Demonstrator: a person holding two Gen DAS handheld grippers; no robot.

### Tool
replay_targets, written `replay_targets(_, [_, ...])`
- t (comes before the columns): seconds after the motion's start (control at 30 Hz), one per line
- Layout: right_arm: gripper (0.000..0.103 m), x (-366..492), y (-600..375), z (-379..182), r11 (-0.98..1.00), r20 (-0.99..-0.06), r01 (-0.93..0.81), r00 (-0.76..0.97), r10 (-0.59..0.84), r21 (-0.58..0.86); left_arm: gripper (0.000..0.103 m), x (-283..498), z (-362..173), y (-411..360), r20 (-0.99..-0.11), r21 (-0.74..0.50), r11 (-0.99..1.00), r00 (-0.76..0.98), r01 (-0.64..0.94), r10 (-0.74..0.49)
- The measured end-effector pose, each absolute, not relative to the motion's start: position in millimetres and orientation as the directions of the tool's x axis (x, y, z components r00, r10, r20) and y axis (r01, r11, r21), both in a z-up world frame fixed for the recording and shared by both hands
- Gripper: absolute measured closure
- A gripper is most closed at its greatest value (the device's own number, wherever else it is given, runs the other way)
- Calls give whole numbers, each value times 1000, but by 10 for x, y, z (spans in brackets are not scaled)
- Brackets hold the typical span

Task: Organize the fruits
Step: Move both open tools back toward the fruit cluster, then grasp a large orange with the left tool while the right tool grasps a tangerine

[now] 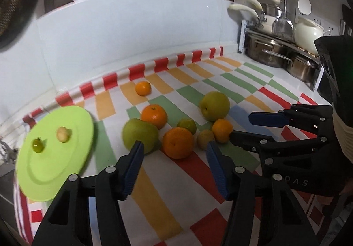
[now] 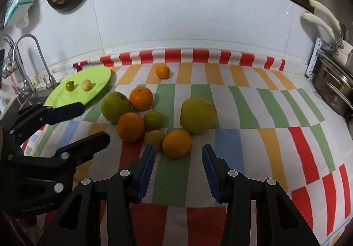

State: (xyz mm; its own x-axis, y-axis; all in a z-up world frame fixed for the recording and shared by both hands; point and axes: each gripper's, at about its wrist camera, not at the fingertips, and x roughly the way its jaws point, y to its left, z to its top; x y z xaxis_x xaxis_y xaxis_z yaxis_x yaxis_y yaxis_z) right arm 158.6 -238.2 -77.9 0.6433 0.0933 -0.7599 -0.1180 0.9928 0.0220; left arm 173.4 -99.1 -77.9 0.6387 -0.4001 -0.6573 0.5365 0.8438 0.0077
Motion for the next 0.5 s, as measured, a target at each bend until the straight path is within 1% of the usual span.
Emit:
replay_targets(0.03, [58, 1613, -2386, -807, 992, -764, -123, 638, 98, 24, 49, 1761, -809, -1004, -664, 3, 842, 631, 540, -402])
replay_targets(0.27, [58, 1707, -2382, -948, 989, -787, -142, 607, 112, 31, 49, 1912, -969, -1068, -699, -5, 832, 593, 555, -399])
replay_targets(0.4, [58, 1753, -2391, -1008, 989, -794, -145, 596, 115, 34, 50, 1961, -1001, -1078, -705, -9, 830, 585, 558, -401])
replay_targets(0.5, [58, 1789, -2395, -1024, 988, -794, -150, 597, 116, 31, 53, 1988, -994, -1104, -704, -10, 824, 581, 566, -408])
